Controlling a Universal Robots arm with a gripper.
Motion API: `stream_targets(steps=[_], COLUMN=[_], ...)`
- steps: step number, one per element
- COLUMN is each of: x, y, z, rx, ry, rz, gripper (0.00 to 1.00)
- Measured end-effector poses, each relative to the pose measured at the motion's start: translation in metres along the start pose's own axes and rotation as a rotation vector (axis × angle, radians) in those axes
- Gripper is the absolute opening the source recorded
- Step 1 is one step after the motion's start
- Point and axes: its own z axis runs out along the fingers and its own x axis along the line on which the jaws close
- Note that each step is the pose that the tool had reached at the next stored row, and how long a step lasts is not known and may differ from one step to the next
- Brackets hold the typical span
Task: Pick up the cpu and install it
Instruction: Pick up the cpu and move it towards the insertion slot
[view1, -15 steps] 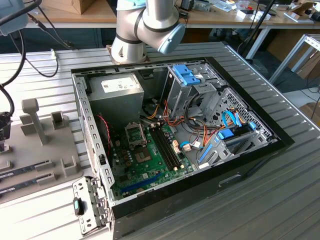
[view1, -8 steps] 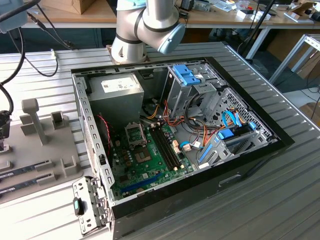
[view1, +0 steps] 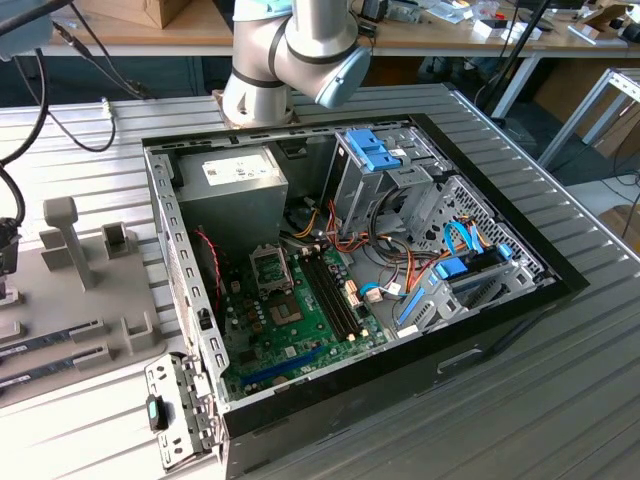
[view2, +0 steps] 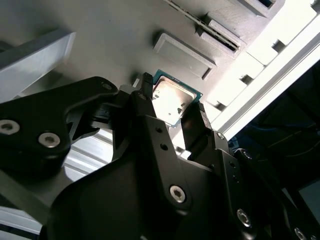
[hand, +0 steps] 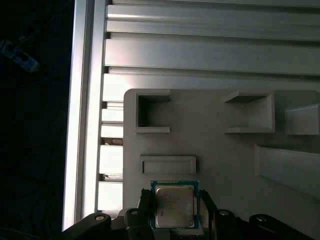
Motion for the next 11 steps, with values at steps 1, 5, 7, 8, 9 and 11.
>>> stream_targets(steps=[1, 5, 7, 8, 9, 11], x=[0.0000, -0.0001, -0.0001, -0.0001, -0.0001, -0.0002], y=[0.0000, 0.0002, 0.0002, 0.0002, 0.0002, 0.0003], z=[-0.0005, -0.0029, -0.0040, -0.0046, -0.0050, -0.0062], rx=[0.0000, 0.0000, 0.0000, -0.0001, 0.0000, 0.0000], ry=[-0.0001, -0.0002, -0.0001, -0.0001, -0.0001, -0.0001], rz=[0.000, 0.000, 0.000, 0.000, 0.000, 0.000], gripper=[0.47, 0.47, 0.47, 0.47, 0.47, 0.47])
